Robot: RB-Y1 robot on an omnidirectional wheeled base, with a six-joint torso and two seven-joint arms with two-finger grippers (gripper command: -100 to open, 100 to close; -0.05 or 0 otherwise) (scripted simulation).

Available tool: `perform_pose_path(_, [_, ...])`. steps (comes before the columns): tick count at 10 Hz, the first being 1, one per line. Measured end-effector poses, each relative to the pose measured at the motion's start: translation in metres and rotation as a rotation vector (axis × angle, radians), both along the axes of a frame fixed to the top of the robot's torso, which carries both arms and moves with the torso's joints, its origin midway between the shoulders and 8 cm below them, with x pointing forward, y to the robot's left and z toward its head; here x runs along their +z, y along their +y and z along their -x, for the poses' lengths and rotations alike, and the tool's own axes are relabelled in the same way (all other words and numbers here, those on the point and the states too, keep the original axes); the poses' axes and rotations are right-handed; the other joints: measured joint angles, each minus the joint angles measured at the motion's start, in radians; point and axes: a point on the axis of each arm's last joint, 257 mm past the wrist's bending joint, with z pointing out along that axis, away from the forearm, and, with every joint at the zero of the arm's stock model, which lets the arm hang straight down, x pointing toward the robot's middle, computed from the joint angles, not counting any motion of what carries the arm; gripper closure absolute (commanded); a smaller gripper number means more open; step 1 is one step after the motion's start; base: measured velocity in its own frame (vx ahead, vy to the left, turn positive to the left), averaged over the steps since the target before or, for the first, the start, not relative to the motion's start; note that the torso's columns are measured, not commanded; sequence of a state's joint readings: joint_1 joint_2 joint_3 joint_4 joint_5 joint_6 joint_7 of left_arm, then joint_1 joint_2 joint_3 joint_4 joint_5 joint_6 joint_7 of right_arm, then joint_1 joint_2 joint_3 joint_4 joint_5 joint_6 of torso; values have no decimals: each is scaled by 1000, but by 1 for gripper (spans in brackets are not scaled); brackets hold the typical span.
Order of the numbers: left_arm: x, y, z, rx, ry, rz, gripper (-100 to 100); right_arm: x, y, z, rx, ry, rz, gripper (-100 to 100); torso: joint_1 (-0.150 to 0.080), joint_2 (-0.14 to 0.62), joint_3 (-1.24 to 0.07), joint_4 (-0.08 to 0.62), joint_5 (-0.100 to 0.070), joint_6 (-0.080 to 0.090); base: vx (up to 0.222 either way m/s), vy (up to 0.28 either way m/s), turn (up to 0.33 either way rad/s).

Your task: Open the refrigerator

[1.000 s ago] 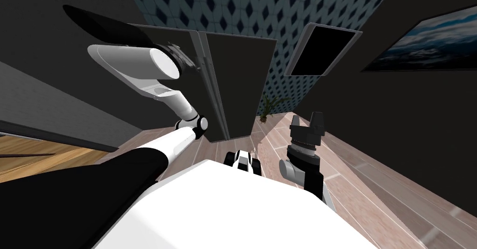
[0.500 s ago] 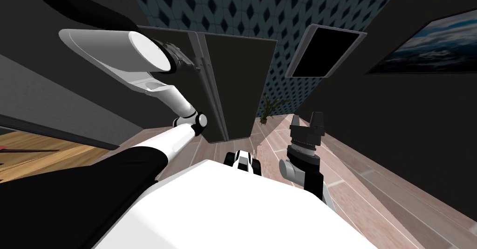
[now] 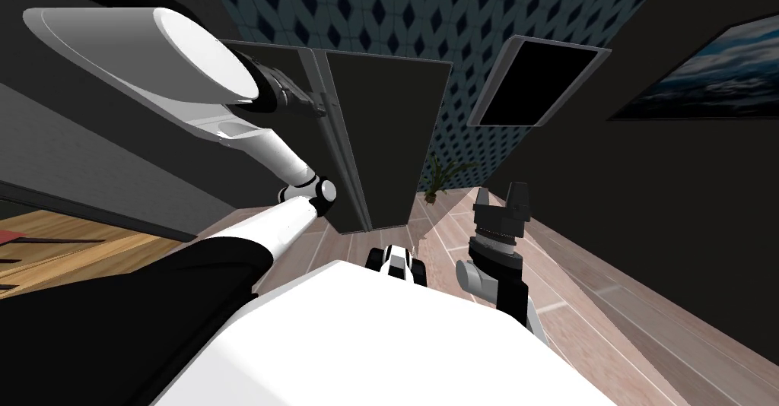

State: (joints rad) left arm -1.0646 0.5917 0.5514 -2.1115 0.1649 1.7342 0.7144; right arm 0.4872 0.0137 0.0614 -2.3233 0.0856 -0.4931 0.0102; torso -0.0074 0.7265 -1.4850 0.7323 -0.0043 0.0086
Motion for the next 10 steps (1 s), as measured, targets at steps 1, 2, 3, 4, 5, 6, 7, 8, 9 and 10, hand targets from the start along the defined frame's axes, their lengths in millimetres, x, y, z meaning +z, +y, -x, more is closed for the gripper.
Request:
perform_pose_path(1, [0, 0, 2, -6, 12, 13, -100, 0, 0, 0, 0, 0, 0, 0, -1, 0, 0, 0, 0, 0, 43, -52, 28])
perform_pose_path(2, [0, -1, 4, -13, 26, 28, -100, 0, 0, 0, 0, 0, 0, 0, 0, 0, 0, 0, 0, -1, 59, -59, 31])
perform_pose_path(3, [-1, 0, 6, -19, 41, 43, -100, 0, 0, 0, 0, 0, 0, 0, 0, 0, 0, 0, 1, -2, 55, -54, 24])
perform_pose_path(4, [-3, -1, 8, -24, 55, 56, -100, 0, 0, 0, 0, 0, 0, 0, 1, 0, 0, 0, 1, -1, 34, -44, 13])
perform_pose_path(5, [-4, -1, 9, -27, 68, 66, -100, 0, 0, 0, 0, 0, 0, 0, 2, 1, 1, 0, 2, -2, 23, -23, 5])
perform_pose_path(6, [-4, -1, 12, -28, 74, 74, -100, 0, 0, 0, 0, 0, 0, 0, 2, 1, 2, -1, 2, -1, 1, -1, 31])
perform_pose_path(7, [-4, 0, 13, -25, 73, 76, -100, 0, 0, 0, 0, 0, 0, 0, 3, 2, 2, 0, 2, -2, -11, 2, 29])
perform_pose_path(8, [-3, 1, 14, -23, 71, 76, 100, 0, 0, 0, 0, 0, 0, 0, 5, 4, 3, 1, 3, -4, 65, 37, 0])
perform_pose_path(9, [-6, 2, 12, -21, 82, 81, 100, 0, 0, 0, 0, 0, 0, 0, 9, -1, -2, 2, 2, -4, 25, 16, 15])
perform_pose_path(10, [-8, 2, 11, -22, 87, 83, 100, 0, 0, 0, 0, 0, 0, 0, 10, -2, -3, 1, 3, -5, 36, -161, 328])
